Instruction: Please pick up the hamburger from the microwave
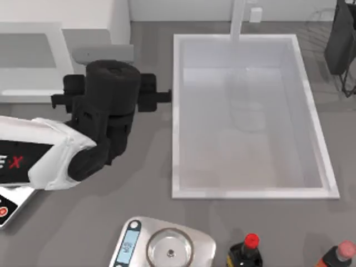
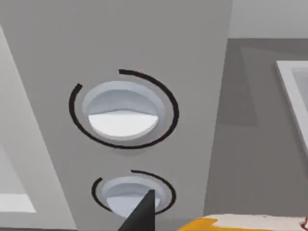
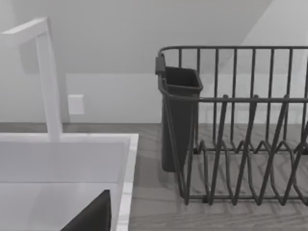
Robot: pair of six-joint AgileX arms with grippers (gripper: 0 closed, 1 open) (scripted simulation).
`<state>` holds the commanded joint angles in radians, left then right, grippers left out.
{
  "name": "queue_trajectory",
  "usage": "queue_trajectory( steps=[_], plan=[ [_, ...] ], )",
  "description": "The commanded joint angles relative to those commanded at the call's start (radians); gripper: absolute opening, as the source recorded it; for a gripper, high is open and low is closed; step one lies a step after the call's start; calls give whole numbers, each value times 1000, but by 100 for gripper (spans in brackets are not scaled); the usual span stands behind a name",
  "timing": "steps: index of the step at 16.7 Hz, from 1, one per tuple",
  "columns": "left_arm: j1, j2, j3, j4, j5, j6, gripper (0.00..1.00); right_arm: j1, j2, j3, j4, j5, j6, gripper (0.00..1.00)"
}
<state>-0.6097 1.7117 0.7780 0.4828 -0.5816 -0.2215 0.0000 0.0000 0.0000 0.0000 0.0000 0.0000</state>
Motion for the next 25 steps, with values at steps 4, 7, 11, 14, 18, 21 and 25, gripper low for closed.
queue_trajectory(
  steps=[4,7,11,14,18,21,25],
  plan=[
    [-18,173,-55,264,5,-1,0,0,0,0,0,0,0,100],
    [-28,290,-100,442,12,-1,0,0,0,0,0,0,0,100],
    [-32,360,-133,534,19,0,0,0,0,0,0,0,0,100],
    [-32,360,-133,534,19,0,0,0,0,0,0,0,0,100],
    [-32,360,-133,534,19,0,30,0,0,0,0,0,0,100],
    [-32,360,-133,534,19,0,53,0,0,0,0,0,0,100],
    [-32,360,-133,534,19,0,83,0,0,0,0,0,0,100]
  ],
)
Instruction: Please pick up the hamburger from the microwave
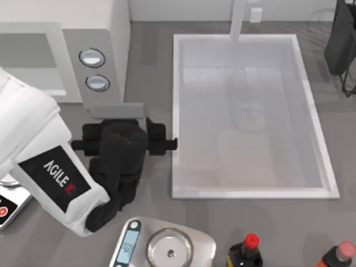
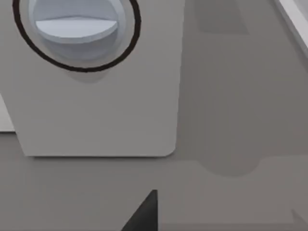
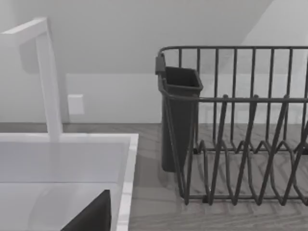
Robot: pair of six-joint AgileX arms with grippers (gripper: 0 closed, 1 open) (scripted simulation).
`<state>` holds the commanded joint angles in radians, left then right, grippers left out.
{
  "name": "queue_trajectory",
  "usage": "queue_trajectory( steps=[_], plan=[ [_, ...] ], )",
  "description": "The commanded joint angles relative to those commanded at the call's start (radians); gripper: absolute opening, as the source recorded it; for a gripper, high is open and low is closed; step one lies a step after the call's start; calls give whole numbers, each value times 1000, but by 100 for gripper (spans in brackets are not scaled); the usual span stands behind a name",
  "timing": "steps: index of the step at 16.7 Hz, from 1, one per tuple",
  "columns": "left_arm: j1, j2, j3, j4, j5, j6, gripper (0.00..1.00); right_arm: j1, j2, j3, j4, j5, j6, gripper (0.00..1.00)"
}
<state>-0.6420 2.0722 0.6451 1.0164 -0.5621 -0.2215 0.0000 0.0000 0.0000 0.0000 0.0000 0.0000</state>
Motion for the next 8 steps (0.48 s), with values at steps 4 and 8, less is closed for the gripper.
queue_trajectory(
  steps=[4,8],
  plan=[
    [0,0,0,0,0,0,100,0,0,0,0,0,0,100],
    [0,0,0,0,0,0,100,0,0,0,0,0,0,100]
  ],
)
